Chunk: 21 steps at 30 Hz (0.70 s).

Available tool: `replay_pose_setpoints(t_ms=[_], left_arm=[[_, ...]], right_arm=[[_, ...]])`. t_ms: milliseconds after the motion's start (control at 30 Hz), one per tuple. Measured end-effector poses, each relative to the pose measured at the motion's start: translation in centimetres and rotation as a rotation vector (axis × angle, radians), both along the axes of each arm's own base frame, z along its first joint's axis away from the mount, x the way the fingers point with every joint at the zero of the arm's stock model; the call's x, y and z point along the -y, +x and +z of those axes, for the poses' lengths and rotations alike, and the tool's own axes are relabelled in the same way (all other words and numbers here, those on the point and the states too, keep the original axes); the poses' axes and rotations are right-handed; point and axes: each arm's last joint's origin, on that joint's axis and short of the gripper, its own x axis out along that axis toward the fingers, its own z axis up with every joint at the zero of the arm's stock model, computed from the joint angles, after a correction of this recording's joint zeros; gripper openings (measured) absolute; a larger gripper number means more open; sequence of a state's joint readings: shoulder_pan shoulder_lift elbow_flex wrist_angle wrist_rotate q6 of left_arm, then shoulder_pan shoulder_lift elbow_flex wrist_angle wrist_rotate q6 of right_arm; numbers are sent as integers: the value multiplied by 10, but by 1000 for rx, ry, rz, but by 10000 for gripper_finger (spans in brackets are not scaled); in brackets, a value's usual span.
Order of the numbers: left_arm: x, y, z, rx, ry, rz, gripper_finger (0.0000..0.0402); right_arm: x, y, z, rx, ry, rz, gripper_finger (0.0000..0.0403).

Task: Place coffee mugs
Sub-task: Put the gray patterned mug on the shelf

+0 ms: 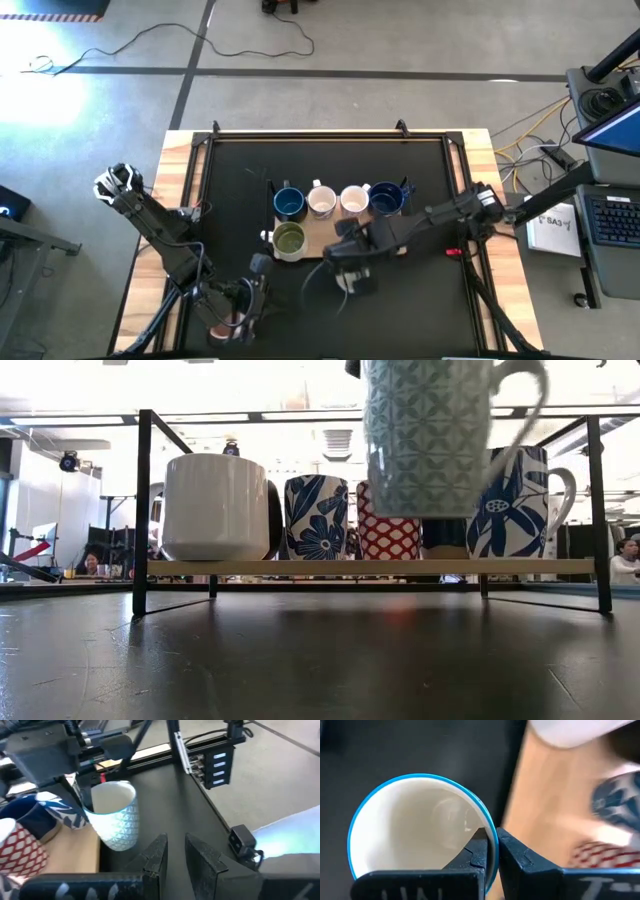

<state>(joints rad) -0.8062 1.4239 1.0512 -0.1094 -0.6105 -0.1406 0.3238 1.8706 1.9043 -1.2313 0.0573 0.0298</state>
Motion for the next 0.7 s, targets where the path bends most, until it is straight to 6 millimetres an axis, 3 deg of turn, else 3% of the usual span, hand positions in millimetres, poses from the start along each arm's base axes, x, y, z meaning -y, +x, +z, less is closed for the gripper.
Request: replay_pose_setpoints(t_ms=[133,267,400,700], left_arm=[[-1,0,0,7,8,19,49],[-2,1,0,16,17,44,49],[-2,1,0,19,28,57,49],[-4,1,1,38,79,90,49]], right_arm=[[22,5,10,7,-28,30,13],[42,10,11,13,24,-165,13],[60,9,1,-58,35,-324,13],[81,5,-19,-158,-2,-336,13]])
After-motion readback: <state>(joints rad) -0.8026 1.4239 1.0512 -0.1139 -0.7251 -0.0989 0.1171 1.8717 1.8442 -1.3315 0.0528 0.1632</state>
